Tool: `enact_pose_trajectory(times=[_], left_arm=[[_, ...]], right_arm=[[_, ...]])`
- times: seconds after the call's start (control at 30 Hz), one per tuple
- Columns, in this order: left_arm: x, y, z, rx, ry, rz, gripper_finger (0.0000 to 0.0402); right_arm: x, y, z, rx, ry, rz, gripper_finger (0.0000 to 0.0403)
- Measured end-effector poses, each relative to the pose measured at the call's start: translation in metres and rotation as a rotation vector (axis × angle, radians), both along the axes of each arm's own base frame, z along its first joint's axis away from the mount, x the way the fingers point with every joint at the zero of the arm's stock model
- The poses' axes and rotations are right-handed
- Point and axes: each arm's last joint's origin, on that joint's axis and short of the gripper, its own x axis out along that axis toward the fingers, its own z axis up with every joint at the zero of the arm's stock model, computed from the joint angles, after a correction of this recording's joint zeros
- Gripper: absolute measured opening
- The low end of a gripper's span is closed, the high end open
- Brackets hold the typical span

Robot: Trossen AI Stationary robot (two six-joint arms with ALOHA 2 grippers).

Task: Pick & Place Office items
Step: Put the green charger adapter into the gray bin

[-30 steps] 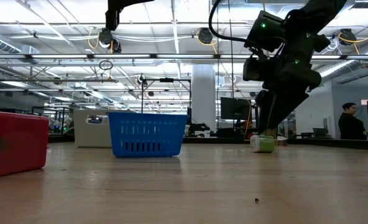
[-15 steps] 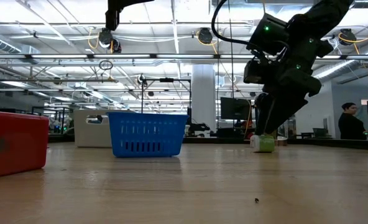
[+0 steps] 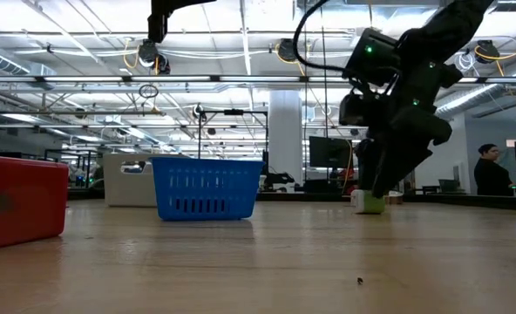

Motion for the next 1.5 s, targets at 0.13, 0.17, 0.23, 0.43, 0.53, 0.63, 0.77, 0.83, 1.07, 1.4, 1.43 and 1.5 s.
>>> enact_pose_trajectory(times=[0.13, 0.17, 0.23, 0.43, 0.53, 0.63, 0.77, 0.83, 1.07, 1.4, 1.43, 1.5], left_arm=[[0.0, 0.0, 0.0, -0.002, -0.001, 0.0, 0.0152], [0.0, 0.0, 0.0, -0.002, -0.001, 0.0, 0.0152], [0.0, 0.0, 0.0, -0.003, -0.003, 0.0, 0.0152], [0.0, 0.0, 0.0, -0.004, -0.001, 0.0, 0.0152], [0.0, 0.0, -0.001, -0.001, 0.009, -0.001, 0.0152], [0.0, 0.0, -0.002, 0.0, 0.017, -0.001, 0.0152], [0.0, 0.0, -0.002, 0.001, 0.017, -0.001, 0.0152], [0.0, 0.0, -0.002, 0.003, 0.017, -0.001, 0.0152], [0.0, 0.0, -0.002, 0.003, 0.017, 0.0, 0.0152], [0.0, 0.0, -0.002, -0.001, 0.017, 0.001, 0.0152], [0.0, 0.0, -0.002, -0.001, 0.017, 0.001, 0.0152], [0.0, 0.0, -0.002, 0.0, 0.017, 0.001, 0.0152]], right_arm=[[0.004, 0.0, -0.009, -0.002, 0.013, -0.004, 0.029], [0.005, 0.0, -0.011, -0.001, 0.022, -0.004, 0.029], [0.006, 0.0, -0.015, -0.004, 0.028, -0.004, 0.029], [0.008, -0.001, -0.017, -0.003, 0.024, -0.005, 0.029], [0.009, -0.001, -0.017, -0.003, 0.015, -0.006, 0.029], [0.009, -0.001, -0.017, 0.0, 0.013, -0.012, 0.0282], [0.01, -0.001, -0.017, 0.006, 0.013, -0.03, 0.0254], [0.01, -0.001, -0.017, 0.004, 0.013, -0.031, 0.0235], [0.01, -0.001, -0.017, 0.01, 0.012, -0.028, 0.0149], [0.01, -0.001, -0.016, 0.052, 0.009, -0.091, 0.0125], [0.011, -0.001, -0.016, 0.054, 0.008, -0.093, 0.0125], [0.012, 0.0, -0.015, 0.062, 0.006, -0.096, 0.0125]])
